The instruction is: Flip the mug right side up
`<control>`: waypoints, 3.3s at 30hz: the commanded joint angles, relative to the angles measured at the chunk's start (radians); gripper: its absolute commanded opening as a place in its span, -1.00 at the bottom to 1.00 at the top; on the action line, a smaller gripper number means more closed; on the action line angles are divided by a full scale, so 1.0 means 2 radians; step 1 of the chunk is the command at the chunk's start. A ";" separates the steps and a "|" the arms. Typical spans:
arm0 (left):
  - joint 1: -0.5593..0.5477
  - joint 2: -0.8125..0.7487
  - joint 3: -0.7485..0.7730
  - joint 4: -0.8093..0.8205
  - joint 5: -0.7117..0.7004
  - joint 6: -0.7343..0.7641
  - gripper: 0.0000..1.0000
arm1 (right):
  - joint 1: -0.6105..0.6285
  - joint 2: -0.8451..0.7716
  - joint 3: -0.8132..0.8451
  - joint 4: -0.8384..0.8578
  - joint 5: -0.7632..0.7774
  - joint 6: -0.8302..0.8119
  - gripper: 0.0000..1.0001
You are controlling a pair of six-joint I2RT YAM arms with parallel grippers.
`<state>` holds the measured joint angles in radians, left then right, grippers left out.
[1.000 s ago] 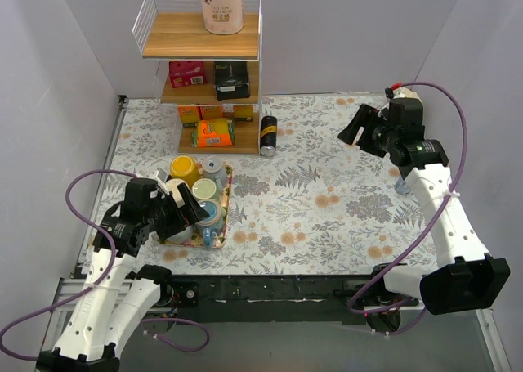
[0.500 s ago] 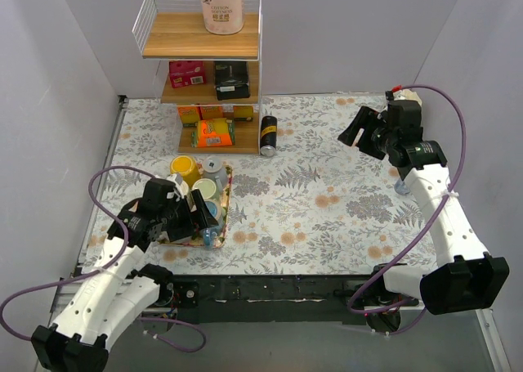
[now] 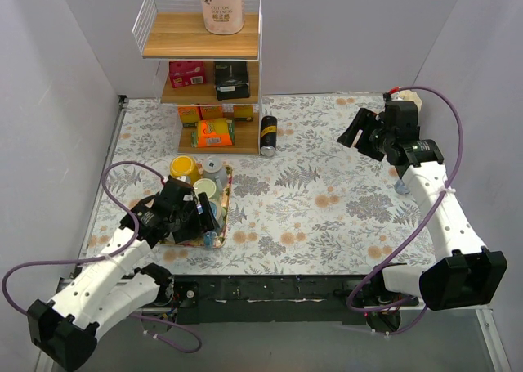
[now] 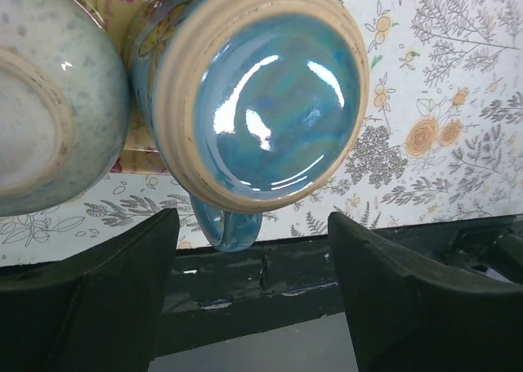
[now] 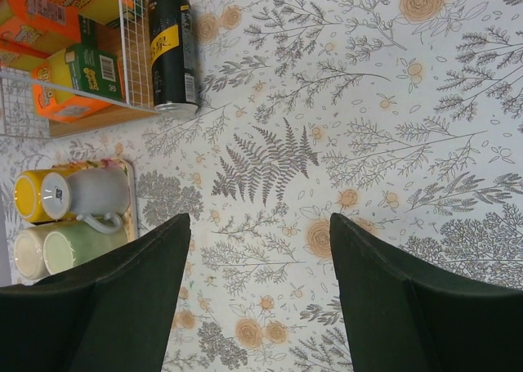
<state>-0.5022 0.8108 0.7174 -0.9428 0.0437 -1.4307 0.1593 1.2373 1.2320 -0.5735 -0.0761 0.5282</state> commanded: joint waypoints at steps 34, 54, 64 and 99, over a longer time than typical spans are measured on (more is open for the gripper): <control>-0.192 0.129 0.031 -0.038 -0.220 -0.194 -0.42 | 0.000 -0.016 -0.017 0.017 0.024 -0.003 0.50; -0.217 0.166 0.159 -0.111 -0.250 -0.210 -1.00 | 0.000 -0.033 -0.028 0.016 0.001 0.002 0.48; -0.222 0.179 0.256 -0.134 -0.238 -0.204 -1.00 | 0.001 -0.047 -0.035 0.013 -0.023 0.010 0.48; -0.129 0.466 0.581 0.201 -0.064 -0.076 -1.00 | 0.018 -0.145 -0.322 0.434 -0.253 0.382 0.68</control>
<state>-0.7479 1.8378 1.8614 -0.6876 -0.1627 -1.5013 0.1875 0.9554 0.6212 0.1104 -0.6022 1.1862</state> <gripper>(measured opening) 0.239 0.833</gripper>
